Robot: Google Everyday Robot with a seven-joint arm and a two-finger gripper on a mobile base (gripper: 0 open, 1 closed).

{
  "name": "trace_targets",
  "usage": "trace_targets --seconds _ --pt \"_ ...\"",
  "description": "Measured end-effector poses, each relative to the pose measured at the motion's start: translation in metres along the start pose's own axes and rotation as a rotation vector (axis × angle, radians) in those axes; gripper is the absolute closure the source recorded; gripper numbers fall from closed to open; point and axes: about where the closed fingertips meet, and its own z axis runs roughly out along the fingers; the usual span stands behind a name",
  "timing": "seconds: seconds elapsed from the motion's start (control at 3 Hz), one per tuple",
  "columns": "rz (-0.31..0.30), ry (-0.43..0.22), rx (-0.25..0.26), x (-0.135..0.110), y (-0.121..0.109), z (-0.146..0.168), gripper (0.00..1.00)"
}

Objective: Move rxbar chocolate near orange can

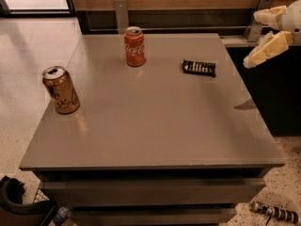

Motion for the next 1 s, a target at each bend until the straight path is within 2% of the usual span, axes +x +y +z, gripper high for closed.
trace_targets --seconds 0.33,0.67,1.0 --pt "0.031 -0.082 -0.016 0.005 -0.019 0.018 0.00" --pt "0.039 -0.154 0.030 0.007 -0.040 0.032 0.00" --pt "0.039 -0.154 0.030 0.007 -0.040 0.033 0.00"
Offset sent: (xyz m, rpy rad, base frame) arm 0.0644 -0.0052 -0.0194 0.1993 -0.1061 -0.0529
